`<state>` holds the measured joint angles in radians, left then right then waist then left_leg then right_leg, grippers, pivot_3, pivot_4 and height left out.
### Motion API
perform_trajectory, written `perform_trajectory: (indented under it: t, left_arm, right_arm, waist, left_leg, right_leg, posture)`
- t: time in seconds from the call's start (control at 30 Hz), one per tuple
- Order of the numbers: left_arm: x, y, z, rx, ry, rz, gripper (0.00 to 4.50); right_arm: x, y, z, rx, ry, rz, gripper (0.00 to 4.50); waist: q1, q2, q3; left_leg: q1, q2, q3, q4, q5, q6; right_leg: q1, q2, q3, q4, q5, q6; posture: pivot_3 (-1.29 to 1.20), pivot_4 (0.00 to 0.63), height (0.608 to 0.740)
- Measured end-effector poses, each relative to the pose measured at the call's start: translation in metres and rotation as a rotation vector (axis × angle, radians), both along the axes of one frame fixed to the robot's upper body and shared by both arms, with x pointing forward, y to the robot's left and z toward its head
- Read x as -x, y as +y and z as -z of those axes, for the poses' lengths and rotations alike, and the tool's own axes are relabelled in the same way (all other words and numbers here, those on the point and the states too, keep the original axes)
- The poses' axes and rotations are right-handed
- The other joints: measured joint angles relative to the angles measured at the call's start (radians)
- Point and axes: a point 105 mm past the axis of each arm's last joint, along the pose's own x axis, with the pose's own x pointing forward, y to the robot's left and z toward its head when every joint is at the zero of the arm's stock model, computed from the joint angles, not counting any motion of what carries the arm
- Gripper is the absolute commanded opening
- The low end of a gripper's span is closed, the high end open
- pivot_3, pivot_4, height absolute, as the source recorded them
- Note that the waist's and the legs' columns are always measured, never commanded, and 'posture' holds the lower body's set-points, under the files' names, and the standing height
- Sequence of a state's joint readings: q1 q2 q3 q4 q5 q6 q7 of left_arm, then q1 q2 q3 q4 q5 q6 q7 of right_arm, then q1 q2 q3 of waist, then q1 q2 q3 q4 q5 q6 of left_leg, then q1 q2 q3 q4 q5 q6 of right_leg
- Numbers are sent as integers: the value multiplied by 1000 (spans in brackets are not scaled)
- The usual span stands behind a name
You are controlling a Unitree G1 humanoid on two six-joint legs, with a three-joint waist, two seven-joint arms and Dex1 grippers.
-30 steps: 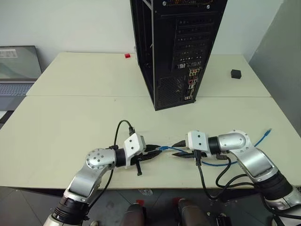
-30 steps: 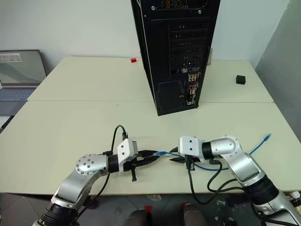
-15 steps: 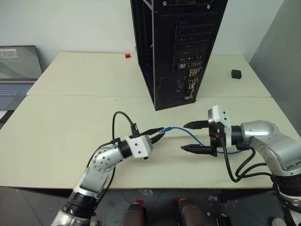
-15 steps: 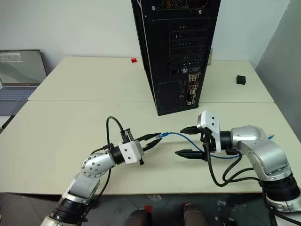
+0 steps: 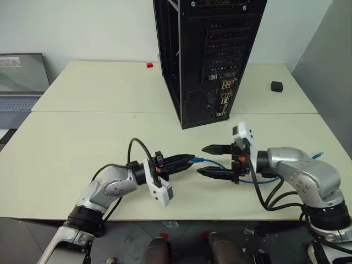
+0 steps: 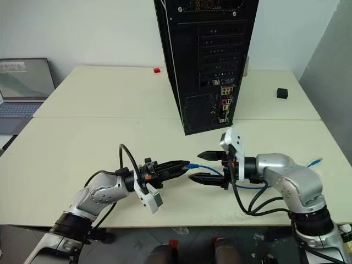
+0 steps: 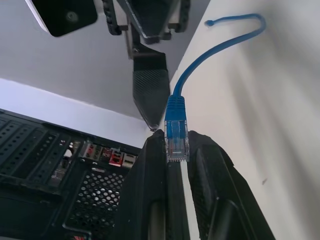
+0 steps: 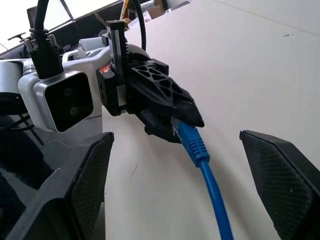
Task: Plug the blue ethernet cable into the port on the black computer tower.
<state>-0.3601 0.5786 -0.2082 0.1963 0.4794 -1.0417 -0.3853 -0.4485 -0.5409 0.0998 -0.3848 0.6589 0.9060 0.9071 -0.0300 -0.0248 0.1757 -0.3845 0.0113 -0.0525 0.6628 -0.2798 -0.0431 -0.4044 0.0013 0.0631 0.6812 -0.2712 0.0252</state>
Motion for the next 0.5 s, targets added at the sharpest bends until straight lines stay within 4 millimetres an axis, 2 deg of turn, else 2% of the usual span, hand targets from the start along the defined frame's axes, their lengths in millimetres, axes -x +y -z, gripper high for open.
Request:
perform_trajectory:
  t: [0.2,0.4,0.5]
  left_arm:
    - [0,1,1,0,-23,-6,282]
    - [-1,2,0,8,-38,-14,282]
    - [-1,3,0,6,-45,-19,282]
  right_arm:
    - [-6,5,0,-28,20,9,4274]
    - [-8,7,0,-29,28,8,3078]
    - [-8,7,3,-22,46,10,2315]
  waist:
    - [0,0,0]
    - [0,0,0]
    - [0,0,0]
  left_leg:
    - [0,0,0,0,0,0]
    - [0,0,0,0,0,0]
    - [0,0,0,0,0,0]
  right_leg:
    - [0,0,0,0,0,0]
    - [0,0,-1,0,0,0]
    - [0,0,-1,0,0,0]
  posture:
    - [0,150,740]
    - [0,150,740]
    - [0,150,740]
